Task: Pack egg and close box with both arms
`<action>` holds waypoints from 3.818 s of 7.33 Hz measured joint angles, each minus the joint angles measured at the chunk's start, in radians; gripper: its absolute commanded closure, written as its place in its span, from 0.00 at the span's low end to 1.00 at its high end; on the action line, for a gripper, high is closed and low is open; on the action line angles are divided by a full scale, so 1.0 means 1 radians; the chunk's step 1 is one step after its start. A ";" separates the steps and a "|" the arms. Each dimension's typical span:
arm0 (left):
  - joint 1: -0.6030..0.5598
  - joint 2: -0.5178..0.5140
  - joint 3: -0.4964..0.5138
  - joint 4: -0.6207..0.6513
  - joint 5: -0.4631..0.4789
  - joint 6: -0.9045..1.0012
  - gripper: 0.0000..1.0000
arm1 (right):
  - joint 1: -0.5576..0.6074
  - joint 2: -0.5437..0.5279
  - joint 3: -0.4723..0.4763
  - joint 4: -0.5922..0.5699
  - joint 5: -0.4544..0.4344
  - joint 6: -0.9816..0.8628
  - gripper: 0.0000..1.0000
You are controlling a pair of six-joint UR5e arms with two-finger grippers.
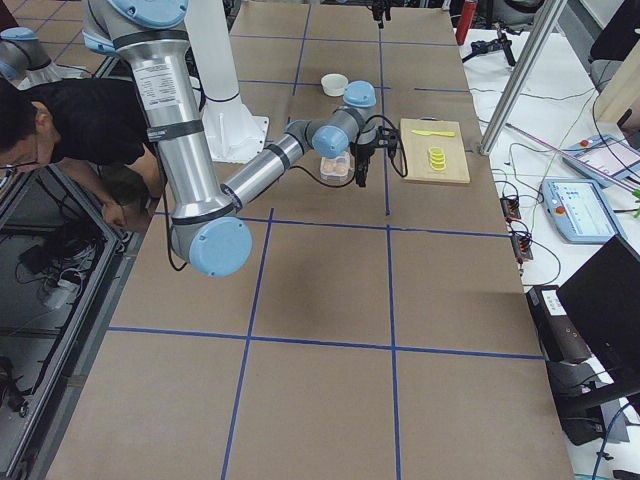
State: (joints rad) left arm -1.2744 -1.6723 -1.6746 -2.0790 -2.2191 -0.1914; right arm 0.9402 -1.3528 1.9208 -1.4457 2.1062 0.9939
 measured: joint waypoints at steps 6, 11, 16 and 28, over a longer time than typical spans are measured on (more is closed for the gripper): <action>-0.195 0.025 0.043 0.307 -0.103 0.243 0.00 | 0.570 -0.071 -0.468 -0.001 0.227 -0.929 0.00; -0.202 0.033 0.047 0.367 -0.097 0.232 0.00 | 0.617 -0.061 -0.537 0.001 0.252 -0.993 0.00; -0.212 -0.021 0.048 0.557 -0.098 0.221 0.00 | 0.620 -0.061 -0.569 0.000 0.321 -1.026 0.00; -0.240 0.010 0.035 0.518 -0.052 0.209 0.00 | 0.534 -0.049 -0.468 0.003 0.295 -0.867 0.00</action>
State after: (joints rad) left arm -1.5143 -1.6626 -1.6401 -1.5610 -2.2711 0.0176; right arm 1.4742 -1.4022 1.4528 -1.4431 2.4016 0.1269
